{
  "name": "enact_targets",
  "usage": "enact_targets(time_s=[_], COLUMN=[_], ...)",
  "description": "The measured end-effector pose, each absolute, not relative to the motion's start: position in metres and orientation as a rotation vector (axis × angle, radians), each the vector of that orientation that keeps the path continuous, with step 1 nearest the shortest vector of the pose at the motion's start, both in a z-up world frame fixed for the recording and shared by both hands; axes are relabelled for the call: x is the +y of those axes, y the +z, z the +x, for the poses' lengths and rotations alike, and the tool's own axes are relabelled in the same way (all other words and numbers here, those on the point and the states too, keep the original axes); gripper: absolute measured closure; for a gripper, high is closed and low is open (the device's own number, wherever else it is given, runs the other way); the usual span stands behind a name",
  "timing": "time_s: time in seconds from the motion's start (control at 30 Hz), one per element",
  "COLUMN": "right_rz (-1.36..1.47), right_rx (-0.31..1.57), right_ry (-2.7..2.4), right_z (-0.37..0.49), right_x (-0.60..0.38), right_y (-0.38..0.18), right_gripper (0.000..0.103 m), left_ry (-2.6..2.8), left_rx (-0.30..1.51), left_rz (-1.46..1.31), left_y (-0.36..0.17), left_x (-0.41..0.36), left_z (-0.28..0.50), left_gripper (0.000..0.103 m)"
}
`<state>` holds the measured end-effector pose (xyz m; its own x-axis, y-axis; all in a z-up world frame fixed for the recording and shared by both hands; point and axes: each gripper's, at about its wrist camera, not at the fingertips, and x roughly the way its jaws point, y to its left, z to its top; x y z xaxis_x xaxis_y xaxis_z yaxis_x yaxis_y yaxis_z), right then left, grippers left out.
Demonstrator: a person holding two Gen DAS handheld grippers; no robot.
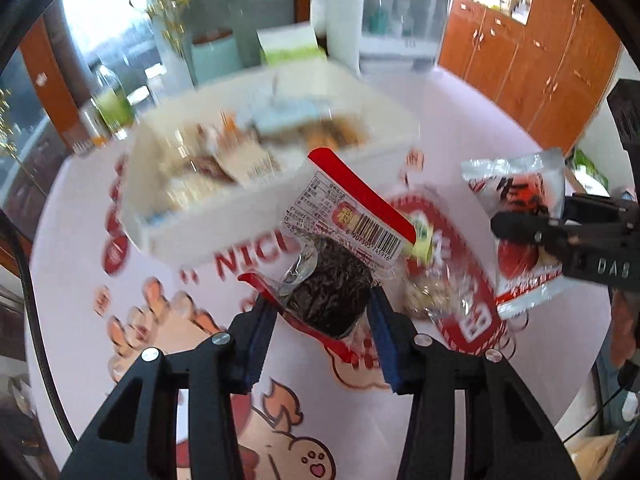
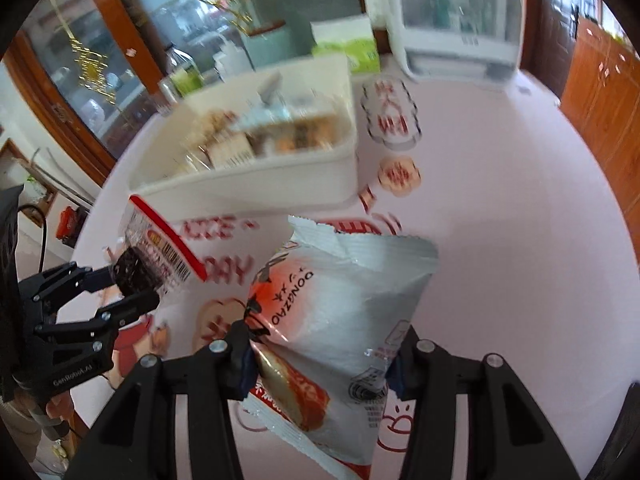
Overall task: Organize snacks
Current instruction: 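Grasp the red-trimmed dried-fruit pack with the left tool while the right tool grasps the white chip bag, then carry both packs over the white tray and open both tools to drop them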
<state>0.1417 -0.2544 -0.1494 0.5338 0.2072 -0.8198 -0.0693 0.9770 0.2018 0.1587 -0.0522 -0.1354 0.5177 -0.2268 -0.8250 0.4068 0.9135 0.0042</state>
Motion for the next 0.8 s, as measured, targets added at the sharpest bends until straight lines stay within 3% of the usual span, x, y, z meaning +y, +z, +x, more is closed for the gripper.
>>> enact_targets(time_s=[0.5, 0.8], right_rz=[0.019, 0.011], right_rx=[0.736, 0.679], right_ry=[0.278, 0.273], right_z=[0.194, 0.252], right_x=[-0.204, -0.183], right_y=[-0.011, 0.032], right_gripper=[0.053, 0.053], left_ry=[-0.204, -0.109], left_rx=[0.700, 0.673], left_rz=[0.178, 0.150], left_y=[-0.001, 0.027], left_x=[-0.036, -0.021], left_z=[0.226, 0.276], left_gripper=[0.058, 0.058])
